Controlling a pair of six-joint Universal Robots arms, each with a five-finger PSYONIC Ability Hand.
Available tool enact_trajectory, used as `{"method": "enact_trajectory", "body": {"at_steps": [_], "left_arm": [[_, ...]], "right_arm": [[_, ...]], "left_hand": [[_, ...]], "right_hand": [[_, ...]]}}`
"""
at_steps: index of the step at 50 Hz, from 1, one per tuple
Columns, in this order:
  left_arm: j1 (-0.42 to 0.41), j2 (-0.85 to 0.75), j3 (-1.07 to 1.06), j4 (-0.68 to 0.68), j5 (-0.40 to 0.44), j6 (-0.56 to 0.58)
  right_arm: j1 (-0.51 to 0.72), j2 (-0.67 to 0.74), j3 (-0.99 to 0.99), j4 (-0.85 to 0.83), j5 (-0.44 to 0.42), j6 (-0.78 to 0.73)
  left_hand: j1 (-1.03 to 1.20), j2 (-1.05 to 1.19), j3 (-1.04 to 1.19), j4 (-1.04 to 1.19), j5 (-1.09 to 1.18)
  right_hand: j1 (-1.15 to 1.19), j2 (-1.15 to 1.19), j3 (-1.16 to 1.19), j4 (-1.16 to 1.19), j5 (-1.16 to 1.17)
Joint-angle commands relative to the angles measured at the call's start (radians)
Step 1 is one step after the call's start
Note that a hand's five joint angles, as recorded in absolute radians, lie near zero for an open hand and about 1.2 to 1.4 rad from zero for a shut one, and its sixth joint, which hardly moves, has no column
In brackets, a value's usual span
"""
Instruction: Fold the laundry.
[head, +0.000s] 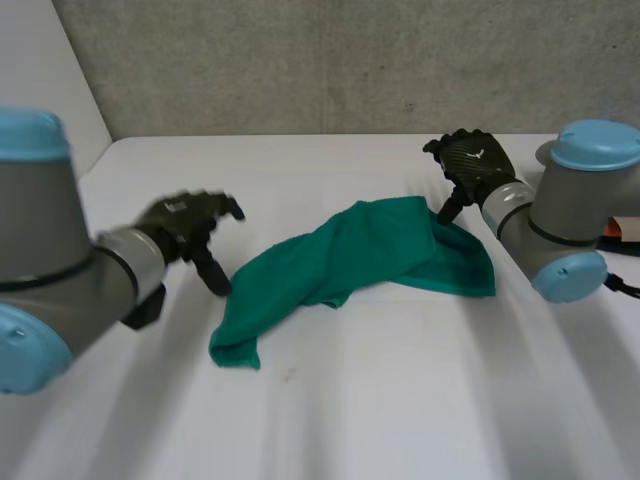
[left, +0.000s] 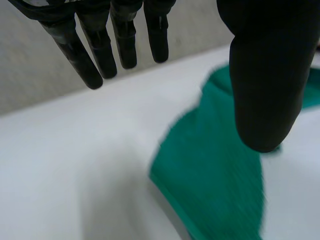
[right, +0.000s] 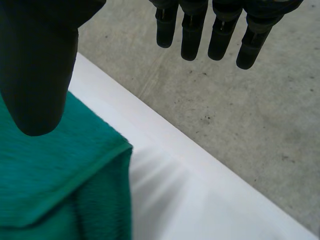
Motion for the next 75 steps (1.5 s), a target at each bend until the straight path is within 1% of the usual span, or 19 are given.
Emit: {"method": "enact_trajectory", "body": {"at_steps": [1, 7, 13, 17, 18, 19, 21, 22, 29, 37, 42, 49, 52, 56, 57, 58, 59, 63, 75], "left_arm": [[-0.040, -0.124, -0.014, 0.041, -0.063, 0.054], [-0.046, -0.231, 0.016, 0.075, -0.118, 0.128], [-0.056, -0.319, 0.065, 0.064, -0.131, 0.188], [-0.061, -0.355, 0.102, 0.052, -0.137, 0.203], [-0.063, -0.366, 0.124, 0.049, -0.138, 0.206], [-0.061, -0.369, 0.136, 0.046, -0.140, 0.206], [-0.063, -0.374, 0.165, 0.038, -0.143, 0.209], [-0.061, -0.377, 0.202, 0.029, -0.152, 0.205], [-0.021, -0.374, 0.407, -0.002, -0.206, 0.206], [0.059, -0.375, 0.740, -0.034, -0.217, 0.214], [0.062, -0.408, 0.930, -0.032, -0.130, 0.266], [0.014, -0.455, 1.052, -0.028, -0.074, 0.360], [0.000, -0.454, 1.049, -0.028, -0.083, 0.370], [0.031, -0.423, 0.977, -0.054, -0.097, 0.352], [0.049, -0.408, 0.924, -0.078, -0.096, 0.337], [0.059, -0.399, 0.893, -0.087, -0.094, 0.329], [0.077, -0.386, 0.832, -0.103, -0.088, 0.306], [0.112, -0.363, 0.687, -0.117, -0.070, 0.243], [0.143, -0.389, 0.452, -0.104, 0.099, 0.122]], "right_arm": [[-0.005, 0.239, -0.325, 0.141, -0.072, -0.063], [-0.002, 0.397, -0.524, 0.221, -0.125, -0.060], [-0.002, 0.456, -0.566, 0.219, -0.142, -0.060], [-0.005, 0.465, -0.571, 0.185, -0.140, -0.059], [-0.005, 0.464, -0.569, 0.178, -0.143, -0.059], [-0.005, 0.459, -0.568, 0.175, -0.146, -0.059], [-0.004, 0.445, -0.563, 0.175, -0.139, -0.057], [-0.002, 0.424, -0.555, 0.176, -0.129, -0.057], [-0.001, 0.263, -0.476, 0.184, -0.060, -0.062], [0.013, -0.045, -0.163, 0.388, -0.034, -0.060], [0.120, -0.254, 0.143, 0.481, -0.053, -0.039], [0.361, -0.296, 0.334, 0.414, -0.057, 0.070], [0.406, -0.283, 0.337, 0.348, -0.007, 0.121], [0.325, -0.277, 0.296, 0.256, 0.125, 0.109], [0.286, -0.280, 0.272, 0.248, 0.157, 0.083], [0.271, -0.282, 0.261, 0.253, 0.167, 0.066], [0.240, -0.288, 0.241, 0.268, 0.168, 0.040], [0.249, -0.300, 0.204, 0.300, 0.130, 0.029], [0.261, -0.500, 0.178, 0.296, 0.046, 0.090]], "left_hand": [[-0.082, -0.084, -0.083, -0.076, -0.074], [-0.091, -0.093, -0.092, -0.085, -0.082], [0.035, 0.033, 0.033, 0.041, 0.043], [0.563, 0.561, 0.561, 0.569, 0.571], [0.919, 0.916, 0.917, 0.925, 0.927], [1.053, 1.050, 1.051, 1.059, 1.061], [1.054, 1.052, 1.052, 1.060, 1.062], [1.054, 1.052, 1.052, 1.060, 1.062], [1.054, 1.052, 1.052, 1.060, 1.062], [1.054, 1.052, 1.052, 1.060, 1.062], [1.054, 1.052, 1.052, 1.060, 1.062], [1.054, 1.052, 1.052, 1.060, 1.062], [1.054, 1.052, 1.052, 1.060, 1.062], [1.037, 1.034, 1.035, 1.043, 1.045], [0.746, 0.744, 0.745, 0.752, 0.754], [0.624, 0.622, 0.622, 0.630, 0.632], [0.381, 0.379, 0.380, 0.388, 0.390], [0.101, 0.099, 0.099, 0.107, 0.109], [0.041, 0.039, 0.040, 0.048, 0.050]], "right_hand": [[0.010, -0.003, 0.024, 0.016, 0.047], [0.060, 0.047, 0.074, 0.066, 0.097], [0.107, 0.093, 0.121, 0.113, 0.144], [0.321, 0.307, 0.335, 0.327, 0.358], [0.516, 0.503, 0.530, 0.522, 0.553], [0.663, 0.650, 0.678, 0.670, 0.701], [1.062, 1.049, 1.076, 1.068, 1.099], [1.096, 1.083, 1.111, 1.103, 1.134], [1.097, 1.083, 1.111, 1.103, 1.134], [1.097, 1.083, 1.111, 1.103, 1.134], [1.097, 1.083, 1.111, 1.103, 1.134], [1.097, 1.083, 1.111, 1.103, 1.134], [1.097, 1.083, 1.111, 1.103, 1.134], [1.097, 1.083, 1.111, 1.103, 1.134], [1.097, 1.083, 1.111, 1.103, 1.134], [1.097, 1.083, 1.111, 1.103, 1.134], [1.097, 1.083, 1.111, 1.103, 1.134], [1.097, 1.083, 1.111, 1.103, 1.134], [1.097, 1.083, 1.111, 1.103, 1.134]]}}
